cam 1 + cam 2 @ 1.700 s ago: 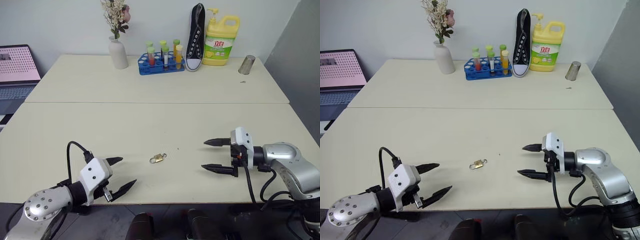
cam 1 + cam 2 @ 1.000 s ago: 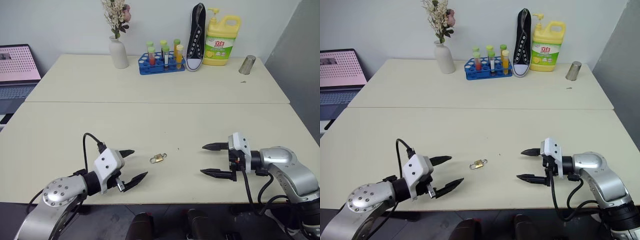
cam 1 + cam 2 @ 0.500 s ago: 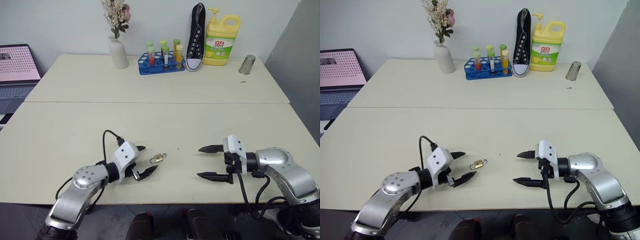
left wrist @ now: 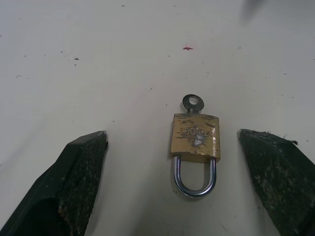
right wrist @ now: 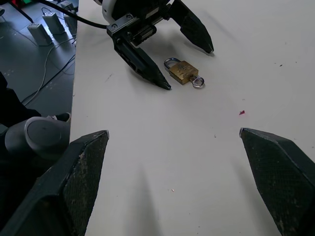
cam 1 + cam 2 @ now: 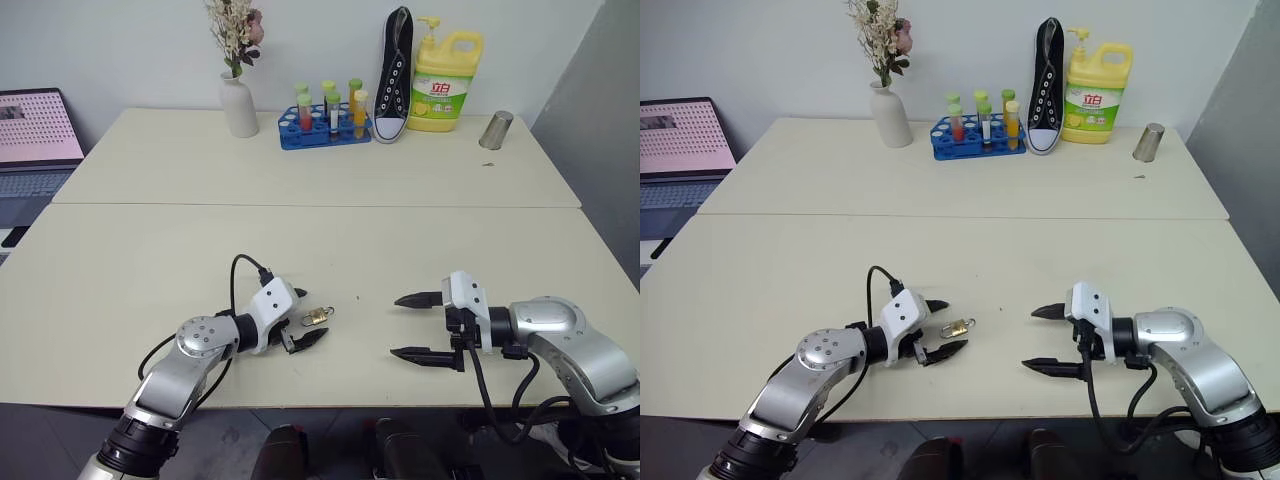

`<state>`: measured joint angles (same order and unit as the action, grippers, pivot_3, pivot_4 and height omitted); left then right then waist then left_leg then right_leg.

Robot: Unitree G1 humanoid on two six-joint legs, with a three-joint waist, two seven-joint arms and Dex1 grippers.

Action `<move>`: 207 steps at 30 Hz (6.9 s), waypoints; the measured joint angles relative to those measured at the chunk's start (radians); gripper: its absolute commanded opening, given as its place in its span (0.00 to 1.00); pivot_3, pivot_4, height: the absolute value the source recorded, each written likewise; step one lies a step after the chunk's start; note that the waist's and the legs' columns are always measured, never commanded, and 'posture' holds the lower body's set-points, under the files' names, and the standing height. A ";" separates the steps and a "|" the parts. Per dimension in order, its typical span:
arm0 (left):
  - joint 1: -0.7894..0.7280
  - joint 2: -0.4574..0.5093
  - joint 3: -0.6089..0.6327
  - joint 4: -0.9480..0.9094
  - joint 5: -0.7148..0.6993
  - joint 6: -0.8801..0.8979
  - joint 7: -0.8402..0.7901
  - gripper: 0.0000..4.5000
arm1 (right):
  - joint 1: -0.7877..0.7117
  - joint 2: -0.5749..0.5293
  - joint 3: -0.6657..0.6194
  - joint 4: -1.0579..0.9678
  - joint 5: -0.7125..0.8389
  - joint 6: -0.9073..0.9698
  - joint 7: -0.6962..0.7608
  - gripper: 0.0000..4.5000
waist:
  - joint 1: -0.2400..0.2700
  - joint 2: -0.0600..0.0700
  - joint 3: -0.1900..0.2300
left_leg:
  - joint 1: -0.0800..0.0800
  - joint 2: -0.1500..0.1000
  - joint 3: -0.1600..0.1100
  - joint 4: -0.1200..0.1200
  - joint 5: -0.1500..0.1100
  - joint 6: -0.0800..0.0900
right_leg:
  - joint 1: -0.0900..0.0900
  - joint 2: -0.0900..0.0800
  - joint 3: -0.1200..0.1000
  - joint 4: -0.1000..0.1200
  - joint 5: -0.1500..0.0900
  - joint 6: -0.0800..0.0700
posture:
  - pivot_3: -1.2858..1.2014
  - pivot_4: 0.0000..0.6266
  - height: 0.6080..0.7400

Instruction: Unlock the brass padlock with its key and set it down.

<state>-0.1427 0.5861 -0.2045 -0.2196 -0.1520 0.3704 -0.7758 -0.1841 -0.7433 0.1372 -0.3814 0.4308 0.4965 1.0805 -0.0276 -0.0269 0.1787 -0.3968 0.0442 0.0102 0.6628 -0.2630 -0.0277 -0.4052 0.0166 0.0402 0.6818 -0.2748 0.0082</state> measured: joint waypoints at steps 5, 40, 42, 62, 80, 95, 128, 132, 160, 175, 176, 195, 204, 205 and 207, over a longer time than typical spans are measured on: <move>-0.001 0.003 -0.019 -0.001 -0.001 0.001 -0.026 0.59 | 0.001 0.000 -0.005 -0.009 0.021 0.018 -0.013 1.00 | 0.000 0.000 0.000 | 0.000 0.000 0.000 0.000 0.000 0.000 | 0.000 0.000 0.000 0.000 0.000 0.000 | 0.52 0.24 1.00; -0.363 0.082 -0.115 0.414 0.451 -1.376 0.094 0.21 | -0.083 0.111 -0.118 -0.052 0.319 0.326 -0.202 1.00 | 0.002 0.000 0.000 | -0.002 0.000 0.001 0.000 0.000 0.000 | -0.001 0.000 0.000 -0.001 0.003 -0.003 | 0.52 0.24 1.00; -0.362 0.081 -0.115 0.414 0.453 -1.378 0.098 0.21 | -0.098 0.129 -0.102 -0.050 0.321 0.336 -0.208 1.00 | 0.000 0.000 0.000 | -0.002 0.000 0.001 0.000 0.000 0.000 | -0.001 0.000 0.000 0.000 0.003 -0.003 | 0.52 0.24 1.00; -0.340 0.078 -0.115 0.386 0.472 -1.362 0.111 0.21 | -0.178 0.163 -0.035 0.007 0.315 0.378 -0.212 0.07 | 0.000 0.000 0.000 | -0.002 0.000 0.001 0.000 0.000 0.000 | -0.001 0.000 0.000 0.000 0.004 -0.003 | 0.52 0.24 1.00; -0.338 0.076 -0.115 0.384 0.473 -1.361 0.114 0.21 | -0.198 0.157 -0.032 0.031 0.294 0.387 -0.192 0.00 | 0.000 0.000 0.000 | -0.002 0.000 0.000 0.000 0.000 0.000 | -0.001 0.000 -0.001 0.000 0.004 -0.003 | 0.52 0.24 1.00; -0.334 0.067 -0.115 0.380 0.488 -1.360 0.136 0.21 | -0.240 0.125 -0.029 0.071 0.313 0.440 -0.149 0.13 | 0.000 0.000 0.000 | -0.002 0.000 0.000 0.000 0.000 0.000 | -0.001 0.000 -0.001 0.000 0.004 -0.003 | 0.52 0.24 1.00; -0.325 0.067 -0.115 0.375 0.490 -1.342 0.149 0.21 | -0.230 0.155 -0.050 0.105 0.342 0.476 -0.153 0.00 | 0.000 0.000 0.000 | -0.002 0.000 0.000 0.000 0.000 0.000 | -0.001 0.000 -0.001 0.000 0.004 -0.003 | 0.52 0.24 1.00; -0.325 0.067 -0.115 0.374 0.490 -1.344 0.154 0.21 | -0.237 0.156 -0.056 0.115 0.359 0.495 -0.153 0.00 | 0.000 0.000 0.000 | -0.002 0.000 0.000 0.000 0.000 0.000 | -0.001 0.000 -0.001 0.000 0.004 -0.003 | 0.52 0.24 1.00; -0.323 0.091 -0.113 0.366 0.556 -1.429 0.203 0.21 | -0.380 0.225 -0.173 0.322 0.644 0.992 -0.317 0.00 | 0.000 0.000 0.000 | -0.002 0.001 0.000 0.000 0.000 0.000 | -0.001 0.000 -0.001 0.000 0.004 -0.004 | 0.52 0.24 1.00; -0.291 0.096 -0.119 0.355 0.580 -1.419 0.235 0.21 | -0.339 0.125 -0.094 0.165 0.550 0.815 -0.196 0.29 | 0.000 0.000 0.000 | -0.003 0.001 0.000 0.000 0.000 0.000 | -0.001 0.000 -0.002 -0.001 0.004 -0.003 | 0.52 0.24 1.00; -0.288 0.097 -0.119 0.355 0.579 -1.413 0.234 0.21 | -0.326 0.101 -0.074 0.146 0.524 0.775 -0.171 0.37 | 0.000 0.000 0.000 | -0.003 0.001 0.000 0.000 0.000 0.000 | -0.001 0.000 -0.002 -0.001 0.004 -0.003 | 0.52 0.24 1.00; -0.276 0.076 -0.125 0.335 0.546 -1.360 0.235 0.21 | -0.207 0.197 -0.046 0.069 0.410 0.516 -0.213 0.46 | -0.001 0.000 0.000 | -0.002 0.001 0.000 0.000 0.000 0.000 | -0.001 0.000 -0.001 0.000 0.004 -0.003 | 0.52 0.24 1.00; -0.276 0.074 -0.125 0.335 0.546 -1.358 0.235 0.21 | -0.222 0.216 -0.042 0.071 0.413 0.517 -0.217 0.38 | -0.001 0.000 0.000 | -0.002 0.001 0.000 0.000 0.000 0.000 | -0.001 0.000 -0.001 0.000 0.004 -0.003 | 0.52 0.24 1.00; -0.276 0.074 -0.125 0.335 0.546 -1.358 0.235 0.21 | -0.222 0.216 -0.038 0.072 0.411 0.516 -0.218 0.33 | -0.001 0.000 0.000 | -0.002 0.001 0.000 0.000 0.000 0.000 | -0.001 0.000 -0.001 0.000 0.004 -0.003 | 0.52 0.24 1.00; -0.276 0.073 -0.126 0.328 0.545 -1.360 0.235 0.21 | -0.222 0.216 -0.038 0.076 0.404 0.516 -0.223 0.18 | -0.001 0.000 0.000 | -0.002 0.001 0.000 0.000 0.000 0.000 | -0.001 0.000 -0.001 0.000 0.004 -0.003 | 0.52 0.24 1.00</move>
<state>-0.4187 0.6590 -0.3306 0.1086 0.3933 -0.9899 -0.5407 -0.4063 -0.5272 0.0987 -0.3052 0.8347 1.0124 0.8579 -0.0287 -0.0267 0.1782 -0.3991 0.0448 0.0102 0.6628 -0.2628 -0.0275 -0.4065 0.0164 0.0389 0.6817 -0.2713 0.0049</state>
